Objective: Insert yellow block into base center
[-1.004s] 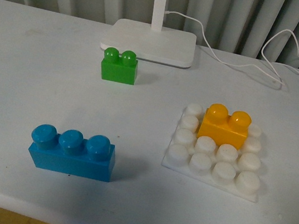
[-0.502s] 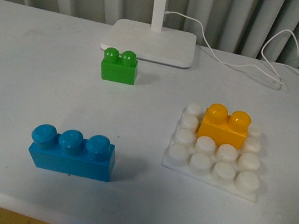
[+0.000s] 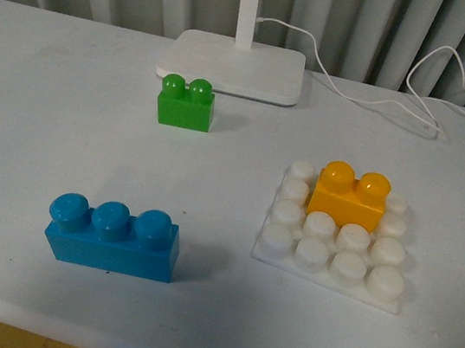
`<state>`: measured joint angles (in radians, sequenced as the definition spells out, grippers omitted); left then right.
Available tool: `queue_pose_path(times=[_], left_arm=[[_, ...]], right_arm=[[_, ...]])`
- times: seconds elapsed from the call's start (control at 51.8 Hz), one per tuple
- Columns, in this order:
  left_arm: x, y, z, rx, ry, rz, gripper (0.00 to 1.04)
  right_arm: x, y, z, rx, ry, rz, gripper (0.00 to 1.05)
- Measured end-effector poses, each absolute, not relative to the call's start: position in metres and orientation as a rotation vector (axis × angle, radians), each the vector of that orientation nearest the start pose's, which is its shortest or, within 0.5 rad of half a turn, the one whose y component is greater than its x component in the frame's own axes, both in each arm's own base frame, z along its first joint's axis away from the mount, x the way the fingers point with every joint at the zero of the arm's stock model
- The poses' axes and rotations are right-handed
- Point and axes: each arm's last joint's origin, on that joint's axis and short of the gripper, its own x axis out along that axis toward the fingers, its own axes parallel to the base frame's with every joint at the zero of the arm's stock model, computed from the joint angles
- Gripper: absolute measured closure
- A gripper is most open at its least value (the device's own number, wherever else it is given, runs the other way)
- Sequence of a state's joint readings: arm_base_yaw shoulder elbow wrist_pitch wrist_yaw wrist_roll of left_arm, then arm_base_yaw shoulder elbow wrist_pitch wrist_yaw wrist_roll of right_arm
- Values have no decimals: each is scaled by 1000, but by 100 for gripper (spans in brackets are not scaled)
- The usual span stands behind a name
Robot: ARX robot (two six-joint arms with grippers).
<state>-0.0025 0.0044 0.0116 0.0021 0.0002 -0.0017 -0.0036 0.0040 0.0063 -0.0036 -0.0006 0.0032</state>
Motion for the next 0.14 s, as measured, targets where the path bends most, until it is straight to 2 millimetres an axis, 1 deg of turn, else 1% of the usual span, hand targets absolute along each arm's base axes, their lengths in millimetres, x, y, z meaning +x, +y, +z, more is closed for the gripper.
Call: queue_pose_path(times=[0.135], left_arm=[[97,0,167,-2,-9,-3,6]], right_arm=[[98,0,165,3,1,-3,9]])
